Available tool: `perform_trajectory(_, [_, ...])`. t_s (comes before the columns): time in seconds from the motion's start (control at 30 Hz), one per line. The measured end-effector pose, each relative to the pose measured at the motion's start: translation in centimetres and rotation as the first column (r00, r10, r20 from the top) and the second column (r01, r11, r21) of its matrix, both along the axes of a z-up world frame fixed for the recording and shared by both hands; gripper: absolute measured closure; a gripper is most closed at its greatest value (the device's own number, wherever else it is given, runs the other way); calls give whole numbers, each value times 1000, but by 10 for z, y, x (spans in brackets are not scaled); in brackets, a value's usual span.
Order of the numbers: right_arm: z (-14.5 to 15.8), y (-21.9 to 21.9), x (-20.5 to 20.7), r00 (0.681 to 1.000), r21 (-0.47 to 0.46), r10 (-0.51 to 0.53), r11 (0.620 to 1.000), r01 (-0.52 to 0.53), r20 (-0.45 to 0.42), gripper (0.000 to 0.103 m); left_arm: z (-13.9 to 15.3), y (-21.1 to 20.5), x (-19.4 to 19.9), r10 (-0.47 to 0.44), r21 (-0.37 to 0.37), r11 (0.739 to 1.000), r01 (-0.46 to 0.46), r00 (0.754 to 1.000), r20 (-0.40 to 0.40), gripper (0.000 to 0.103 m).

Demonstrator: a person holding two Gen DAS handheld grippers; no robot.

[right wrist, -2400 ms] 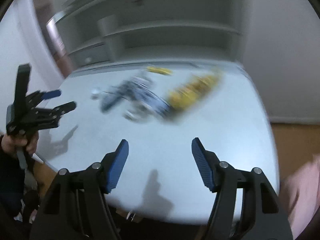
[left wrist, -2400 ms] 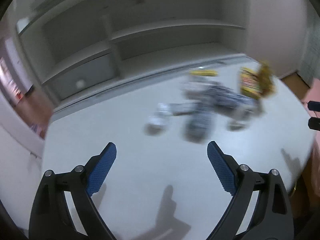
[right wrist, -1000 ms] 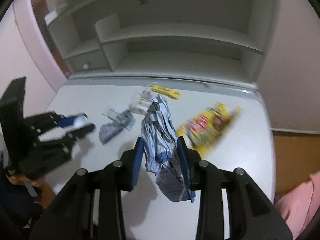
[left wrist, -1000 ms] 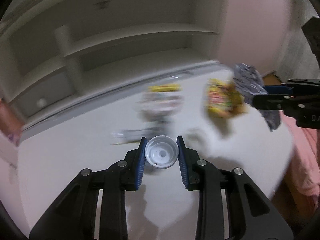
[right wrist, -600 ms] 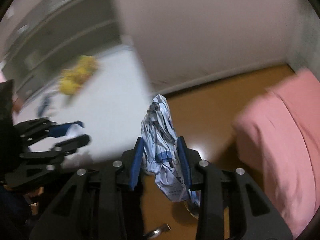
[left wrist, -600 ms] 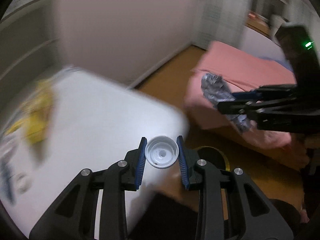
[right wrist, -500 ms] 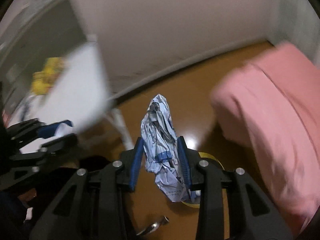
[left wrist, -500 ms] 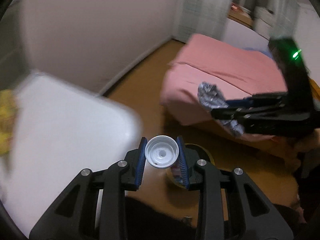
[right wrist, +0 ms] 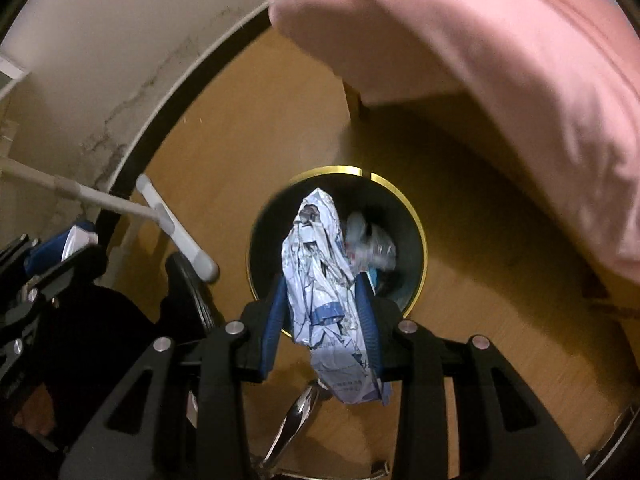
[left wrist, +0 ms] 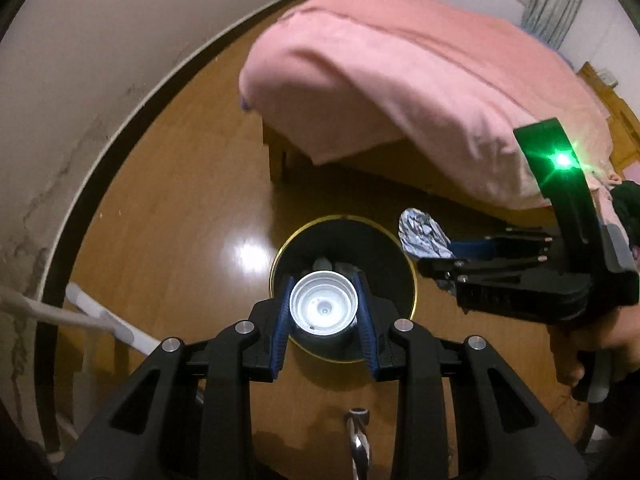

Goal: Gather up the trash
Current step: 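Carry the cap and cloth over the bin and open both tools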

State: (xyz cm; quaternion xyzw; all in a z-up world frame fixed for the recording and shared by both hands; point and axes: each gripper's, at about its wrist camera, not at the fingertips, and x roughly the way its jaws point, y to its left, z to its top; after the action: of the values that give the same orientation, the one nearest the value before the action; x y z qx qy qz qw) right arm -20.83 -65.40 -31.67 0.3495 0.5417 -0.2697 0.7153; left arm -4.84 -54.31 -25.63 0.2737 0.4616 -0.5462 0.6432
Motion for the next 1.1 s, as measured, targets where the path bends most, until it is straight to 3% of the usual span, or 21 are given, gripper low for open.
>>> perform_trajectory(0.3, [-24,-3,-7,1000,55,-18,998,18,7,65,-25,-14,-12,-10,47,999,11,1000,-16,74])
perform_trajectory(0.4, [-22,-6,-11,999,55,-32,998,31,17,58,-27,-16,-17,-17,53,998,18,1000,-18,74])
perform_trajectory(0.47, [-20,-9,-14,999,53,-40,998,39,25,45,-29,-20,-19,-21,57,998,22,1000,-17,74])
perform_trajectory(0.77, [3,-17,-24,994,28,-90,996,88,64,42,-27,-34,-30,-52,44,998,53,998,-25,74])
perform_trajectory(0.8, [8,-19,-27,993,19,-99,995,98,70,42,-25,-36,-32,-56,40,998,57,998,-27,71])
perform_trajectory(0.87, [16,-23,-31,990,8,-113,994,113,79,41,-23,-40,-36,-68,37,997,69,997,-33,57])
perform_trajectory(0.9, [21,-25,-34,989,1,-124,992,124,83,41,-20,-41,-37,-69,32,997,70,997,-28,42])
perform_trajectory(0.93, [26,-28,-37,987,-8,-134,991,135,86,40,-17,-40,-39,-68,17,998,68,998,-20,34])
perform_trajectory(1.1, [47,-31,-45,984,-37,-148,988,152,98,39,-2,-35,-40,-71,2,997,71,997,-12,28])
